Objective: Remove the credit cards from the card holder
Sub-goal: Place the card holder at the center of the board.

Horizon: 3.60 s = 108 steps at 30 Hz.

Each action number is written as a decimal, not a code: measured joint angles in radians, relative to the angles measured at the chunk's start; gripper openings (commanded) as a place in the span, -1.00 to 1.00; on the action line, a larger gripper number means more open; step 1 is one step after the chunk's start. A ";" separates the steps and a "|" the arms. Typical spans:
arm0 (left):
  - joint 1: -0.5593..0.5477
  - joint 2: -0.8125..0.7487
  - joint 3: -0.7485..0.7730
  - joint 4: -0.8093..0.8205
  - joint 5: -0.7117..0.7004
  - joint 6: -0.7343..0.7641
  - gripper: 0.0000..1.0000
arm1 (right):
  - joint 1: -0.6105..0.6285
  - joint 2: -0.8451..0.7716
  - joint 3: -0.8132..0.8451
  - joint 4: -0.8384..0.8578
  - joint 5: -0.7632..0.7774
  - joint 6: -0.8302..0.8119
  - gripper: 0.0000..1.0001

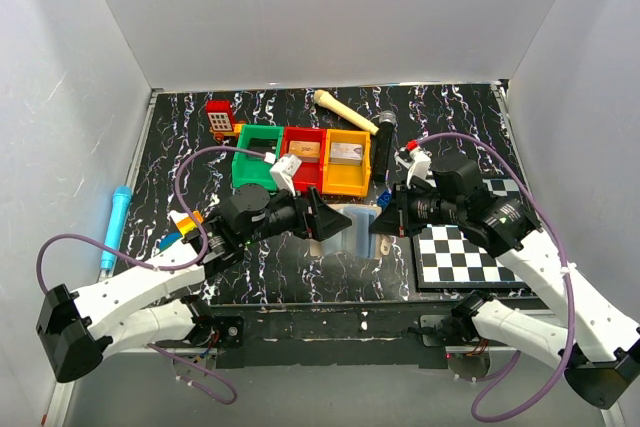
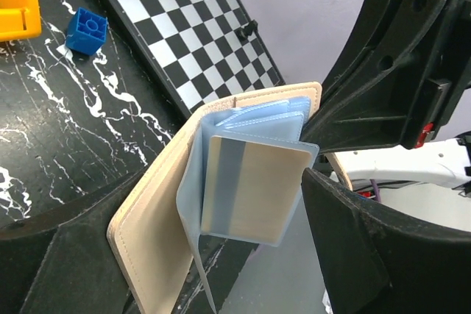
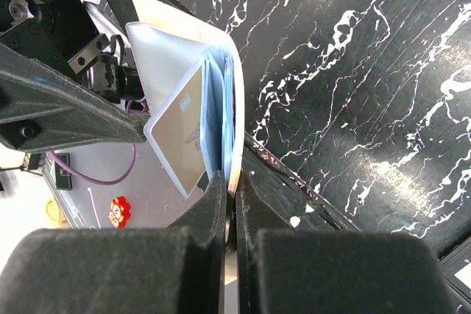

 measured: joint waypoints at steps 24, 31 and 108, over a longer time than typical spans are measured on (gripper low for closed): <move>-0.070 0.115 0.185 -0.246 -0.215 0.079 0.96 | 0.006 0.047 0.019 -0.034 0.061 0.007 -0.97; -0.074 0.100 0.185 -0.262 -0.240 0.079 0.96 | 0.007 0.047 0.025 -0.041 0.068 0.013 -0.97; -0.026 0.153 -0.023 -0.270 -0.224 0.063 -1.00 | 0.020 -0.023 -0.202 0.322 -0.083 0.016 -0.26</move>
